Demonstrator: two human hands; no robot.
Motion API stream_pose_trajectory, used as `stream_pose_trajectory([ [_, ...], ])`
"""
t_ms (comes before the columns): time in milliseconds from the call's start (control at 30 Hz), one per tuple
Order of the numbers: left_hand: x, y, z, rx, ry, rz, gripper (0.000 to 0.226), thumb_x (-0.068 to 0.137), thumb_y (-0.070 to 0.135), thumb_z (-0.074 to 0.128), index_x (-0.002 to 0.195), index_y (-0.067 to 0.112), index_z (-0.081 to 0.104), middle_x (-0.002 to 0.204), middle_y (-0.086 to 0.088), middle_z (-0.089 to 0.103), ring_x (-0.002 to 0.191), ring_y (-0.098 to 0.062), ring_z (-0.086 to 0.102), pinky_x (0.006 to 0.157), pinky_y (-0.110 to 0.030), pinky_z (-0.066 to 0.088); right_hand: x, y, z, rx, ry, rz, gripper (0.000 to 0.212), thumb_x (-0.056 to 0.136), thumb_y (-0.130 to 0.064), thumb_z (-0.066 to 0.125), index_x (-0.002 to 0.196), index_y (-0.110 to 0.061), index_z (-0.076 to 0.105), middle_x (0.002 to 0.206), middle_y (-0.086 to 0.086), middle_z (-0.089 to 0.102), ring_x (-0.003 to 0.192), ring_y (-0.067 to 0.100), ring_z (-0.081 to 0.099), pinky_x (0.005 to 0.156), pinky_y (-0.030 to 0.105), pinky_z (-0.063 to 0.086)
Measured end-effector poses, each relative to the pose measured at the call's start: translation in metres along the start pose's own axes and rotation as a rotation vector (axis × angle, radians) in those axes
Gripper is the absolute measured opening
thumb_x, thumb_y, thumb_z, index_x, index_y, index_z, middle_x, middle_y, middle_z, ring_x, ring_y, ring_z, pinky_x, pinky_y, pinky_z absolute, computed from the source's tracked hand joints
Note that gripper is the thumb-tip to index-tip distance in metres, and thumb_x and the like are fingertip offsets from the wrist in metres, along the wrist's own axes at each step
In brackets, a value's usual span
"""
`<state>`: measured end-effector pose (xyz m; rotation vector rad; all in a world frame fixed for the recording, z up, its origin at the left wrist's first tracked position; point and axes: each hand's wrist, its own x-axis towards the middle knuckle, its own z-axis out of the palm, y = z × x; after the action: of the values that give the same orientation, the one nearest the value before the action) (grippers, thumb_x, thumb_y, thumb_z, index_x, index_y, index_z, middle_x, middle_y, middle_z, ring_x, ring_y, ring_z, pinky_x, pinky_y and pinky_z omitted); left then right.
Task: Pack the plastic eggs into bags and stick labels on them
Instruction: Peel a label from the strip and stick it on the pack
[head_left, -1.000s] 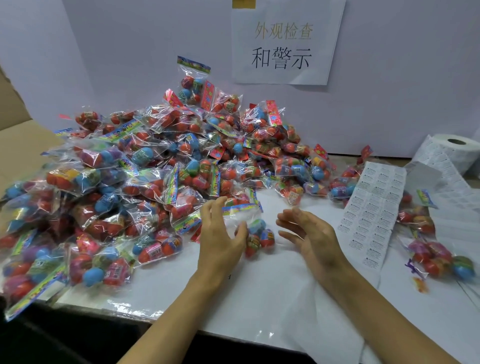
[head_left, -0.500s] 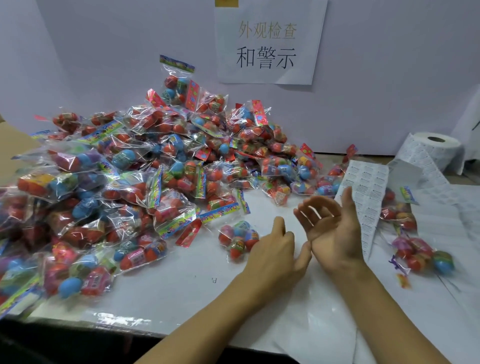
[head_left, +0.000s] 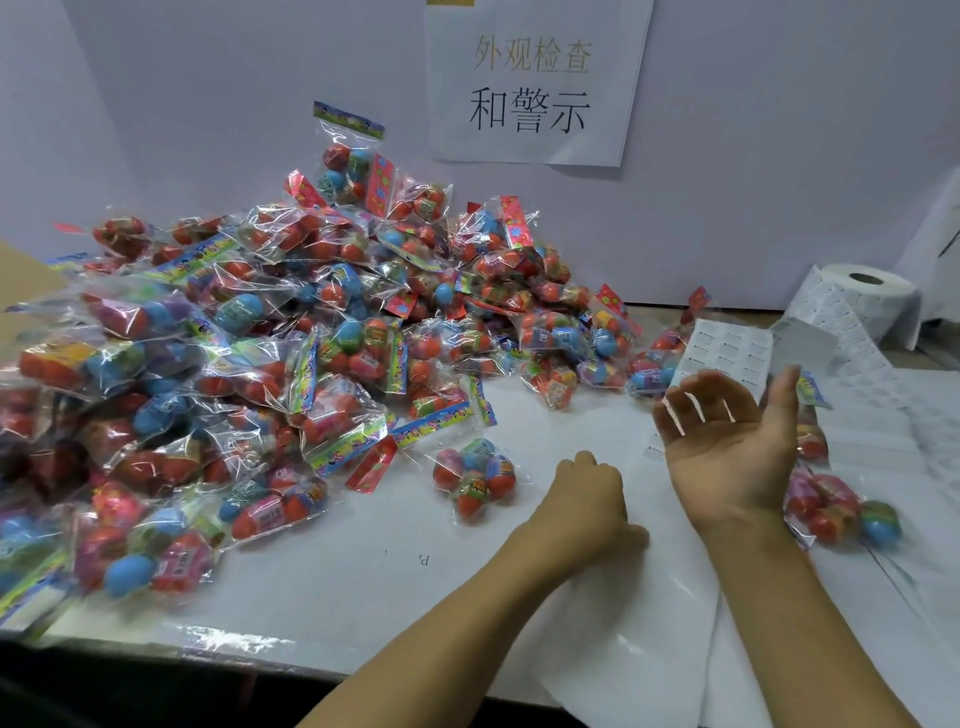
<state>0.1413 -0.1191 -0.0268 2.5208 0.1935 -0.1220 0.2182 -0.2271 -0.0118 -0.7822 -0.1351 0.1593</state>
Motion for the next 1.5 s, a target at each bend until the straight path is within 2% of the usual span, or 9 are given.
stream_pose_trajectory([
  [133, -0.002, 0.001, 0.004, -0.053, 0.012, -0.043, 0.051, 0.093, 0.036, 0.072, 0.130, 0.007, 0.053, 0.136, -0.014, 0.041, 0.127, -0.031, 0.043, 0.100, -0.038, 0.044, -0.001, 0.002, 0.001, -0.318, -0.024, -0.095, 0.043, 0.093, -0.053, 0.056, 0.080, -0.016, 0.075, 0.078, 0.002, 0.073, 0.077, 0.015, 0.071, 0.073, 0.031, 0.055],
  [267, 0.002, 0.010, 0.016, 0.056, 0.124, -0.083, 0.059, 0.088, 0.061, 0.069, 0.107, 0.006, 0.056, 0.141, -0.014, 0.038, 0.117, -0.036, 0.050, 0.080, -0.043, 0.042, -0.004, 0.002, 0.000, -0.370, 0.005, -0.124, 0.041, 0.098, -0.044, 0.054, 0.076, -0.018, 0.076, 0.074, 0.001, 0.072, 0.073, 0.013, 0.070, 0.070, 0.031, 0.053],
  [533, 0.016, 0.008, 0.008, -0.021, 0.061, -0.024, 0.027, 0.089, 0.028, 0.074, 0.100, 0.010, 0.057, 0.105, -0.010, 0.049, 0.102, -0.027, 0.044, 0.069, -0.034, 0.036, 0.000, -0.005, -0.009, -0.411, 0.047, -0.143, 0.035, 0.099, -0.039, 0.055, 0.080, -0.016, 0.074, 0.076, 0.000, 0.072, 0.076, 0.013, 0.069, 0.069, 0.029, 0.053],
  [633, 0.013, -0.007, -0.011, -0.314, 0.029, -0.088, 0.029, 0.086, 0.013, 0.075, 0.084, 0.018, 0.046, 0.096, -0.008, 0.057, 0.088, -0.027, 0.055, 0.057, -0.030, 0.040, 0.001, -0.006, -0.012, -0.507, 0.059, -0.187, 0.025, 0.088, -0.033, 0.058, 0.074, -0.024, 0.077, 0.077, -0.004, 0.072, 0.077, 0.010, 0.067, 0.072, 0.031, 0.047],
  [767, 0.006, -0.033, -0.043, -0.934, -0.067, -0.211, 0.040, 0.079, -0.006, 0.081, 0.101, 0.014, 0.056, 0.110, -0.021, 0.070, 0.096, -0.037, 0.070, 0.080, -0.047, 0.061, -0.004, -0.002, -0.016, -0.735, -0.059, -0.365, 0.019, 0.084, -0.023, 0.061, 0.078, -0.030, 0.077, 0.080, -0.010, 0.073, 0.076, 0.003, 0.063, 0.068, 0.019, 0.047],
  [933, 0.002, -0.038, -0.042, -1.076, -0.030, -0.174, 0.043, 0.080, -0.015, 0.073, 0.107, 0.016, 0.062, 0.101, -0.012, 0.075, 0.081, -0.024, 0.074, 0.073, -0.039, 0.064, -0.013, 0.006, -0.016, -1.248, -0.292, -0.809, 0.020, 0.083, -0.011, 0.068, 0.101, -0.014, 0.074, 0.099, -0.002, 0.065, 0.091, 0.014, 0.058, 0.082, 0.020, 0.046],
  [1033, 0.001, -0.038, -0.035, -1.110, -0.037, -0.130, 0.052, 0.079, -0.008, 0.079, 0.120, 0.019, 0.060, 0.112, -0.011, 0.074, 0.096, -0.026, 0.074, 0.081, -0.039, 0.064, -0.019, 0.007, -0.019, -1.395, -0.314, -0.918, 0.018, 0.081, -0.002, 0.076, 0.098, -0.009, 0.076, 0.099, -0.003, 0.057, 0.096, 0.017, 0.051, 0.090, 0.010, 0.037],
  [1167, -0.001, -0.044, -0.030, -1.121, -0.089, -0.115, 0.042, 0.082, 0.009, 0.084, 0.111, 0.028, 0.060, 0.100, 0.003, 0.078, 0.086, -0.013, 0.076, 0.071, -0.029, 0.061, -0.022, 0.004, -0.030, -1.420, -0.332, -0.797, 0.024, 0.074, 0.006, 0.084, 0.088, -0.012, 0.074, 0.085, -0.006, 0.060, 0.082, 0.011, 0.052, 0.079, 0.010, 0.039],
  [1500, -0.003, -0.056, -0.027, -1.073, -0.141, -0.106, 0.049, 0.077, -0.002, 0.085, 0.105, 0.024, 0.054, 0.101, -0.011, 0.079, 0.083, -0.029, 0.076, 0.074, -0.047, 0.064, -0.026, 0.003, -0.033, -1.242, -0.361, -0.499, 0.023, 0.075, 0.001, 0.083, 0.072, -0.019, 0.073, 0.071, -0.012, 0.068, 0.067, 0.009, 0.062, 0.059, 0.006, 0.038],
])
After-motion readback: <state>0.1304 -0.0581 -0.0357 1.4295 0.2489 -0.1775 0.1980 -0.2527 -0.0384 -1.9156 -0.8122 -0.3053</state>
